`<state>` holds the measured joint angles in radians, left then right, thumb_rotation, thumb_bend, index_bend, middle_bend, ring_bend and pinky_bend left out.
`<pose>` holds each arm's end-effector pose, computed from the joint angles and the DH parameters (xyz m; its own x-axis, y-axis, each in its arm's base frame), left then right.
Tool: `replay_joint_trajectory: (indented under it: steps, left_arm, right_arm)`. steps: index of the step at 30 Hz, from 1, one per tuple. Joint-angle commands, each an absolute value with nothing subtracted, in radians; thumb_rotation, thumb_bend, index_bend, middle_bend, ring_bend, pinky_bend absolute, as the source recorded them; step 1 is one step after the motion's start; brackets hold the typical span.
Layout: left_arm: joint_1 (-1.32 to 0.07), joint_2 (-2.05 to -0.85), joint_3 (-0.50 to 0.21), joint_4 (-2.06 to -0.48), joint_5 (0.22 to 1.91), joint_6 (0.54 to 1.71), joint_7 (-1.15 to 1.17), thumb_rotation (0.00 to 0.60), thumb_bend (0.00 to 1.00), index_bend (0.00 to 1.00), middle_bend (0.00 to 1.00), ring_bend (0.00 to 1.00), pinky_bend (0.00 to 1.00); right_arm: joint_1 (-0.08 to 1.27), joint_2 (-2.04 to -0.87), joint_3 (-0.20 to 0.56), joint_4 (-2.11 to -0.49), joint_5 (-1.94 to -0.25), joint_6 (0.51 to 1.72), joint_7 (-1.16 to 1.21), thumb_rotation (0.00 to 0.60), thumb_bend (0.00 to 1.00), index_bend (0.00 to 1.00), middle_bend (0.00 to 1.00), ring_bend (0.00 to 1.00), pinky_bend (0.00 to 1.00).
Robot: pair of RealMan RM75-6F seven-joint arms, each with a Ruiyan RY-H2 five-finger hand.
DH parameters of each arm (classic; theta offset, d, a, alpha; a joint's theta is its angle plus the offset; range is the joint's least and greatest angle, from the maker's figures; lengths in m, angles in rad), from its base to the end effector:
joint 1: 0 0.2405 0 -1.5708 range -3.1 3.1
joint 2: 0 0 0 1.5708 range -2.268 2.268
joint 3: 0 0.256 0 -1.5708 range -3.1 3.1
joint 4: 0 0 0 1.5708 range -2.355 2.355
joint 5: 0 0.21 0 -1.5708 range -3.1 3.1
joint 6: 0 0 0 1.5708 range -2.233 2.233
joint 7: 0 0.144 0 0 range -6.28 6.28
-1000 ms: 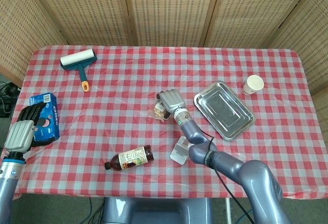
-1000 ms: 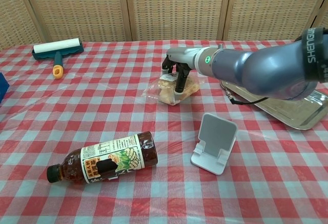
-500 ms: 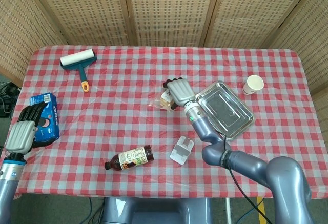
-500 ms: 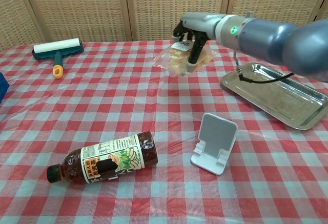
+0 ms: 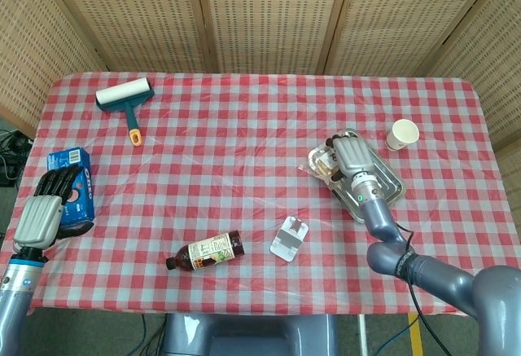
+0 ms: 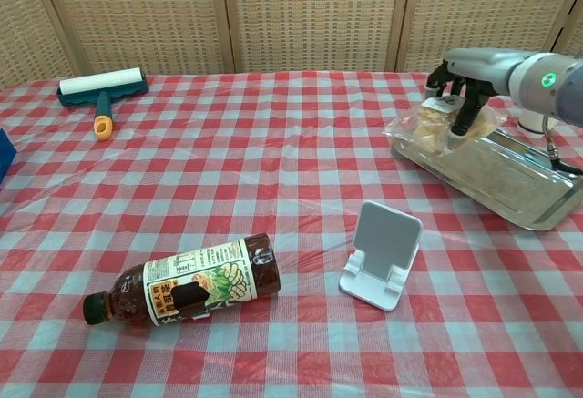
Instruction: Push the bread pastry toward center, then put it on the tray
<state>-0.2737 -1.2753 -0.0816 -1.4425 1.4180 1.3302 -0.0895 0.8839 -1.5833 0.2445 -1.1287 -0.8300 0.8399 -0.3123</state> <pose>-0.3053 0.2491 0.1126 0.3159 0.0575 0.9470 0.9468 -0.0837 -0.3108 -0.1798 -0.4340 0.0156 0.4408 -0.2196 0.8703 -0.8974 -0.1270 0.4224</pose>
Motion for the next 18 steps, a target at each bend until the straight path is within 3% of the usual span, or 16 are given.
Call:
replay_joint_trajectory:
  steps: [1, 18]
  left_arm:
    - [-0.273, -1.277, -0.079, -1.447, 1.424, 1.332, -0.079, 0.6, 0.0, 0.0, 0.0, 0.0, 0.0]
    - [-0.274, -1.274, -0.08, -1.448, 1.43, 1.327, -0.085, 0.6, 0.0, 0.0, 0.0, 0.0, 0.0]
  right_arm:
    - [0.866, -1.578, 0.238, -1.119, -0.839, 0.841, -0.292, 0.6, 0.17, 0.57, 0.43, 0.41, 0.39]
    - [0.85, -1.619, 0.23, -0.998, -0.816, 0.787, -0.317, 0.6, 0.17, 0.56, 0.39, 0.38, 0.33]
